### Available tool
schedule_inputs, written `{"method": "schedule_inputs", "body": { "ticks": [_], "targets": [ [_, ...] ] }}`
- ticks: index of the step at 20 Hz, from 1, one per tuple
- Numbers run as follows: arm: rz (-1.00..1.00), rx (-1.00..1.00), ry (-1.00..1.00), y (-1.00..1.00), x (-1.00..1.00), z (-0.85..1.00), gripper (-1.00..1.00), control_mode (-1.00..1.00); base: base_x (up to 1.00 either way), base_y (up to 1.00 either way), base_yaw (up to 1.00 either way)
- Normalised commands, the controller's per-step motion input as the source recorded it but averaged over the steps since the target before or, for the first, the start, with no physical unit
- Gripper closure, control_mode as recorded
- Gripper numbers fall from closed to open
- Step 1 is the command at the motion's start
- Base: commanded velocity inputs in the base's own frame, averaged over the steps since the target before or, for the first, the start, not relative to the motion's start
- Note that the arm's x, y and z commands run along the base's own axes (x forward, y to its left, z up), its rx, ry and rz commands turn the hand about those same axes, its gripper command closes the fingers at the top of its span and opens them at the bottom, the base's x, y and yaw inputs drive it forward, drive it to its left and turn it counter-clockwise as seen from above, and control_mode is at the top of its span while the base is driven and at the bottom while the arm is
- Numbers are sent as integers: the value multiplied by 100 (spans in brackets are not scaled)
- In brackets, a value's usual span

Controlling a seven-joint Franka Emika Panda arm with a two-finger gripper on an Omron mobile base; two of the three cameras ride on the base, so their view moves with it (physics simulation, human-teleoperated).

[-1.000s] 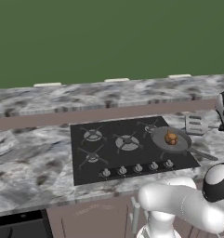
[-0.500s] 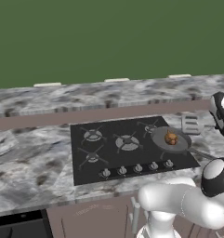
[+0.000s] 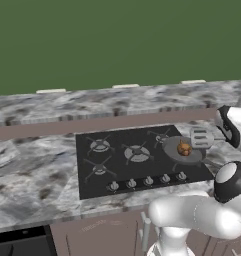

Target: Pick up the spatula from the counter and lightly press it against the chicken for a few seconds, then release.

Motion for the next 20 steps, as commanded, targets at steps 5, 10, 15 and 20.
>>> {"method": "schedule_inputs", "body": {
  "ticks": [5,10,15,20],
  "targets": [
    [0,-1,3,9,22,-11,100,-100,0,0,0],
    [0,0,4,1,19,-6,100,-100,0,0,0],
    [0,0,7,0,30,-16,100,-100,0,0,0],
    [0,0,3,0,27,-11,100,-100,0,0,0]
  ]
}}
